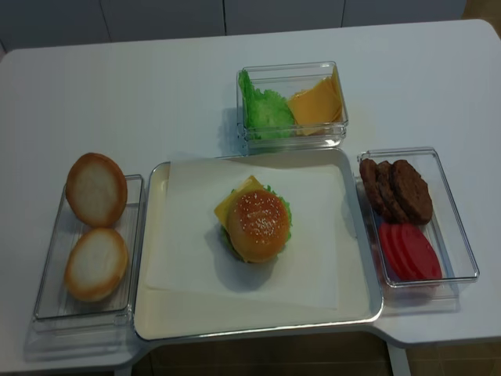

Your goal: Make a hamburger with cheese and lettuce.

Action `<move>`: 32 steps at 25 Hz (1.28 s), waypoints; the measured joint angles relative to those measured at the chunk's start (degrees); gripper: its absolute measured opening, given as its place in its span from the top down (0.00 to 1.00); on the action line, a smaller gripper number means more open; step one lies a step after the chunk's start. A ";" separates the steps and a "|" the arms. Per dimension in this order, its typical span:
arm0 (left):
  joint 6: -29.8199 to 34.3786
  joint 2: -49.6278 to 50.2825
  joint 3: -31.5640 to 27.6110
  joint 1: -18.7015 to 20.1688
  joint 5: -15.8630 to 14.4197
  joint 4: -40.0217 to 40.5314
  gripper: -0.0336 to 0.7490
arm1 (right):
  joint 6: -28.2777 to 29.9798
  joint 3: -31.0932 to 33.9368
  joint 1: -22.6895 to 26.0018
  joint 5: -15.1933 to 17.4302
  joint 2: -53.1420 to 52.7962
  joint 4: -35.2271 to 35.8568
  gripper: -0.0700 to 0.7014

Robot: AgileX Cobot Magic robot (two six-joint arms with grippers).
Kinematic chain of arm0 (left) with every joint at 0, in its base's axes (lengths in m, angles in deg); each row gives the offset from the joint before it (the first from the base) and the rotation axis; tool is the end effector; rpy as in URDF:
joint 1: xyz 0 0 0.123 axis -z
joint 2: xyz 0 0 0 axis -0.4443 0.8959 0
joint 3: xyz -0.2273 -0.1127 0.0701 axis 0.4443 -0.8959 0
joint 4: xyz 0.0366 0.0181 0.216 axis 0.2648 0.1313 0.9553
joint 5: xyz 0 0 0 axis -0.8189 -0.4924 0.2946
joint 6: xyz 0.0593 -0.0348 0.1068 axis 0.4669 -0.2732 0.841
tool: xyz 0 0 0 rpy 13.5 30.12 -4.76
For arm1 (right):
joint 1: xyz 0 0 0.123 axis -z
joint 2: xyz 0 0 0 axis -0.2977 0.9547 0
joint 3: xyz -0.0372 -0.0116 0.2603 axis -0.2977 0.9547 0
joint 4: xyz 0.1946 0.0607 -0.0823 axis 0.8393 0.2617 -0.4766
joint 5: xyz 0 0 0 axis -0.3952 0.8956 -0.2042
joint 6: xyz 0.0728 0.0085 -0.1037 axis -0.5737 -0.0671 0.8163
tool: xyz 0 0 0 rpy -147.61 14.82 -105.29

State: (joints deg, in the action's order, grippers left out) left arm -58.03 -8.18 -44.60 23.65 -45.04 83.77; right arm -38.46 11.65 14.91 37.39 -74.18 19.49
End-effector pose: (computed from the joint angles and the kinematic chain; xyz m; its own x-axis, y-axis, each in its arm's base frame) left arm 0.0033 -0.0037 0.2319 -0.5790 -0.0913 -0.8102 -0.0605 0.9958 -0.0690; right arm 0.0143 0.0128 0.2350 -0.5035 -0.0553 -0.8622 -0.1414 0.9898 0.0191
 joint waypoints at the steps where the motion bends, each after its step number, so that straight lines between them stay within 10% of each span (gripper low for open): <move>1: 0.00 0.00 -0.08 0.00 0.62 0.00 0.40 | 0.00 0.00 0.00 0.00 0.00 0.00 0.49; 32: 0.29 0.00 -2.11 0.00 4.01 -0.47 0.40 | 0.04 0.00 0.00 0.00 0.00 0.00 0.49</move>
State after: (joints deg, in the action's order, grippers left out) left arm -57.74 -8.18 -46.70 23.65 -41.03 83.29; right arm -38.42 11.65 14.91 37.39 -74.18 19.49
